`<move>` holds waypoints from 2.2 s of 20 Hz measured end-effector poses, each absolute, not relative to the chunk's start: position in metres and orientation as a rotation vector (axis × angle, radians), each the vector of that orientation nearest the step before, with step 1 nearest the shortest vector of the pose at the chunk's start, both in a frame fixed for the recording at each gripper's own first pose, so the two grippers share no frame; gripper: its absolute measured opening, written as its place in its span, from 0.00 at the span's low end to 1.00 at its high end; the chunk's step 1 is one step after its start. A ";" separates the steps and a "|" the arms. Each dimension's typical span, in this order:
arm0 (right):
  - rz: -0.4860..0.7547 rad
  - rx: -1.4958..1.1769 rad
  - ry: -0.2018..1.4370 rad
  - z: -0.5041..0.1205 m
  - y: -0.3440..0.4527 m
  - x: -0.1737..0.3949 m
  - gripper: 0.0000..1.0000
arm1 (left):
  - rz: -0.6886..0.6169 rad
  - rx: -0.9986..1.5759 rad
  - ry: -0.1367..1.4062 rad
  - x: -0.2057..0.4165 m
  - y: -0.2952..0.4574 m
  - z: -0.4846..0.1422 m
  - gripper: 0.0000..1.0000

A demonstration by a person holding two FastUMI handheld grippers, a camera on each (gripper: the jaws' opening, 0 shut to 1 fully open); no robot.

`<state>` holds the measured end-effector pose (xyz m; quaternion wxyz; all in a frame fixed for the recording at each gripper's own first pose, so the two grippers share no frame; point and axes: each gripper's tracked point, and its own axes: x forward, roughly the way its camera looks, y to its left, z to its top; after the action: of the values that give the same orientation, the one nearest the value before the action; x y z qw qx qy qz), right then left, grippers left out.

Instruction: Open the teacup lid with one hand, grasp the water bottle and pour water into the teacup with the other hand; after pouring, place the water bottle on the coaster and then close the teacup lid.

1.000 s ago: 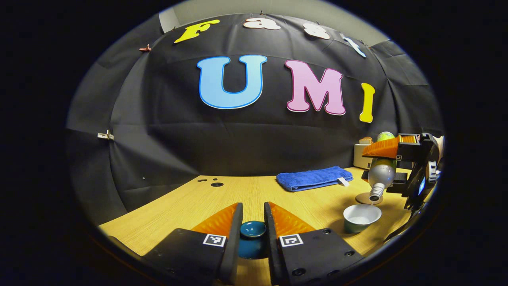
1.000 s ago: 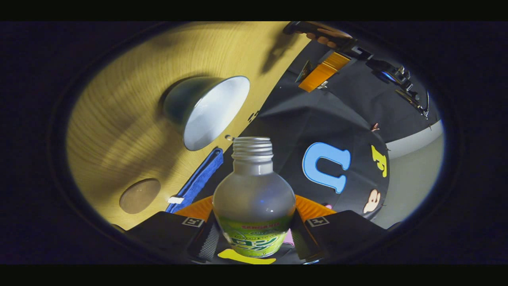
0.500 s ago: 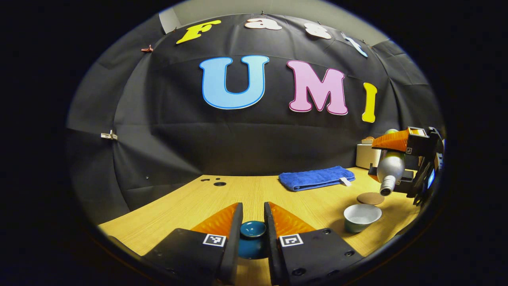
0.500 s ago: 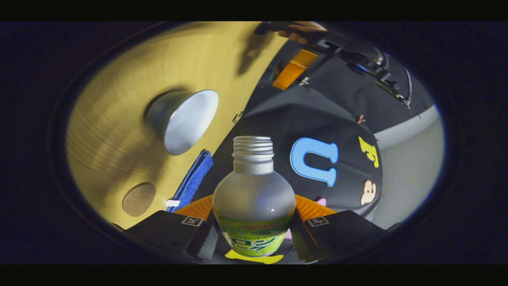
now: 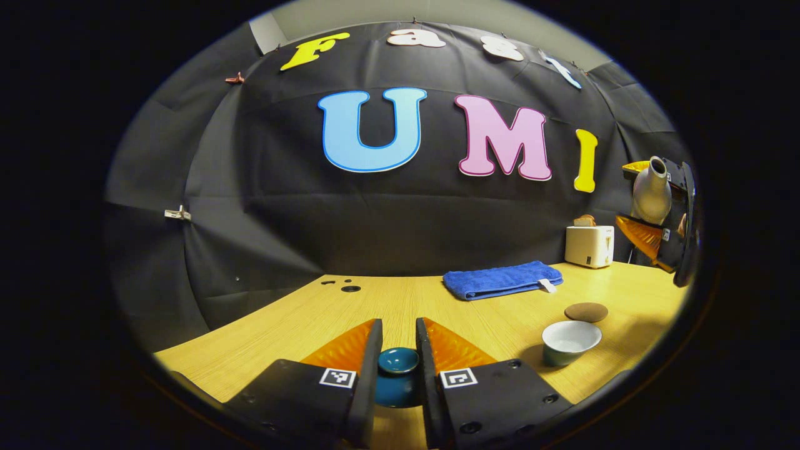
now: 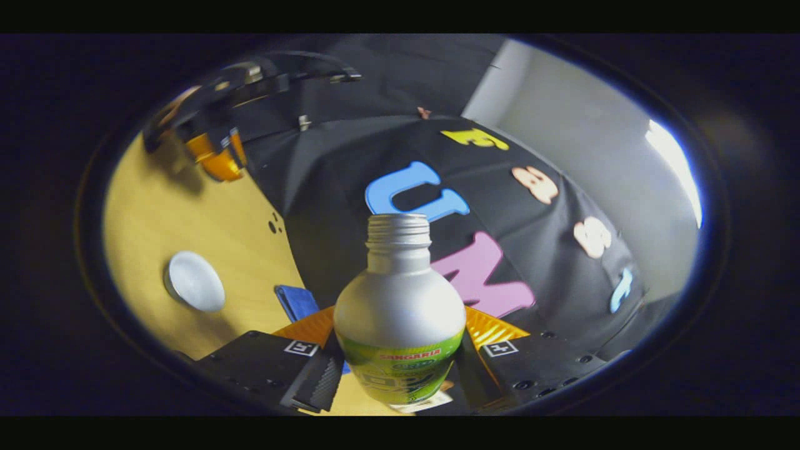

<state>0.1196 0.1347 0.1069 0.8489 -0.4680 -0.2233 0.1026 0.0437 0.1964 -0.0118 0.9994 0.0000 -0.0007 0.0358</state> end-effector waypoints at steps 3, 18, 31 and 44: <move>0.263 -0.745 -0.362 0.103 0.131 0.120 0.79 | 0.073 0.000 -0.002 0.043 0.196 -0.012 0.35; 0.352 0.129 -0.045 0.076 0.099 0.187 0.79 | 0.093 -0.002 -0.004 0.036 0.196 -0.013 0.35; 0.254 0.021 0.115 -0.002 0.089 0.245 0.81 | 0.086 -0.001 -0.006 0.036 0.195 -0.014 0.35; 0.233 -0.008 0.125 -0.011 0.086 0.248 0.87 | 0.086 -0.001 -0.006 0.036 0.194 -0.015 0.35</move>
<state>0.2482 0.0861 -0.0114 0.9913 -0.0042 0.0623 0.1162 0.0361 0.1944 -0.0150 0.9991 -0.0007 -0.0031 0.0430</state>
